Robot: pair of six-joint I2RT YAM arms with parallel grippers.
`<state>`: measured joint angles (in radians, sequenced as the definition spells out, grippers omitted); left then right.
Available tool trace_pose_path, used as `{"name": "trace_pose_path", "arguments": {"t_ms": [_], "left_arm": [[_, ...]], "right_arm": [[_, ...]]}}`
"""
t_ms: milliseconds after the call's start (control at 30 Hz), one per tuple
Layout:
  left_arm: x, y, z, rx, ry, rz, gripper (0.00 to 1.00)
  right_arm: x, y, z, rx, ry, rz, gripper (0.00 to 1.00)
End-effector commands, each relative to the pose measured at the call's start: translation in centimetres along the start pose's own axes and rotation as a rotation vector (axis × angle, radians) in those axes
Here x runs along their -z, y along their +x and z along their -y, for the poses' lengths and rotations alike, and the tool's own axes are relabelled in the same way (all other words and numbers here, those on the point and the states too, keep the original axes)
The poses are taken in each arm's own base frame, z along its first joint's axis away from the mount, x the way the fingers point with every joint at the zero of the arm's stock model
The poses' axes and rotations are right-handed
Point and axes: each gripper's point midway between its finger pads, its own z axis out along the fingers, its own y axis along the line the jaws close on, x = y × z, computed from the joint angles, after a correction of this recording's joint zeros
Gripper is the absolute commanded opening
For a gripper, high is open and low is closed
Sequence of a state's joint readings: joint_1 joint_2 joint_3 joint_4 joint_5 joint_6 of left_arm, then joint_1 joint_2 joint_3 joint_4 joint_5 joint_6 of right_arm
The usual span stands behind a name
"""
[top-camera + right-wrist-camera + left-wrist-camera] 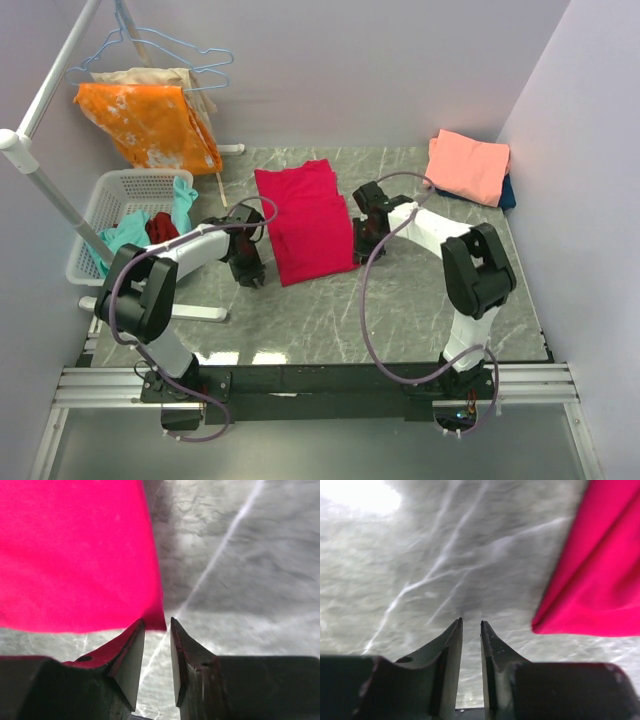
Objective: Fold and stack the t-shirts
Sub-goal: Fold the tshirt
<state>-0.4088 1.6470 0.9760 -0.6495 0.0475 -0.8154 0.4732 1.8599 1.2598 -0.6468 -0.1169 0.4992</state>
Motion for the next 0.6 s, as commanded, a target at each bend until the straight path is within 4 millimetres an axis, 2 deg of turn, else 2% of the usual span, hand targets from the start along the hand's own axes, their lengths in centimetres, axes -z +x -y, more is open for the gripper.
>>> {"name": "trace_pose_path", "arguments": {"t_ms": [0,100,167,233,267,333,367,433,467,533,567], "left_arm": [[2.2,-1.4,-0.6,0.015,-0.045,0.083,0.28],[3.6,-3.2,1.4,0.008,0.029,0.143,0.29],[4.0,-4.0,3.5,-0.012,0.106,0.147,0.28],[4.4,-5.6,5.9,-0.016,0.196,0.183,0.27],[3.9,-5.8,6.7,-0.021,0.216,0.171,0.27],[3.9,-7.7,8.3,-0.016,0.256,0.212,0.27],[2.8,-8.1,8.5,-0.016,0.241,0.204,0.26],[2.4,-10.0,9.4,-0.014,0.234,0.243,0.25],[1.2,-10.4,9.3,-0.013,0.208,0.239,0.24],[0.8,-12.1,10.0,-0.009,0.207,0.280,0.23],[-0.2,-12.2,10.0,-0.008,0.194,0.268,0.23]], "right_arm": [[5.2,-4.1,-0.7,0.013,0.015,0.191,0.35],[5.9,-6.1,-1.9,0.031,-0.001,0.222,0.34],[5.7,-6.6,-2.1,0.039,0.005,0.215,0.33],[5.3,-7.2,-2.5,0.044,0.011,0.211,0.33],[5.1,-7.2,-2.5,0.043,0.009,0.206,0.32],[4.8,-7.2,-2.8,0.043,-0.009,0.201,0.32],[4.6,-7.1,-3.1,0.044,-0.022,0.197,0.32],[4.0,-6.7,-3.7,0.044,-0.055,0.179,0.31],[3.8,-6.5,-3.9,0.047,-0.067,0.172,0.31],[3.2,-5.8,-4.7,0.066,-0.083,0.157,0.30],[2.9,-5.5,-4.9,0.074,-0.081,0.151,0.30]]}}
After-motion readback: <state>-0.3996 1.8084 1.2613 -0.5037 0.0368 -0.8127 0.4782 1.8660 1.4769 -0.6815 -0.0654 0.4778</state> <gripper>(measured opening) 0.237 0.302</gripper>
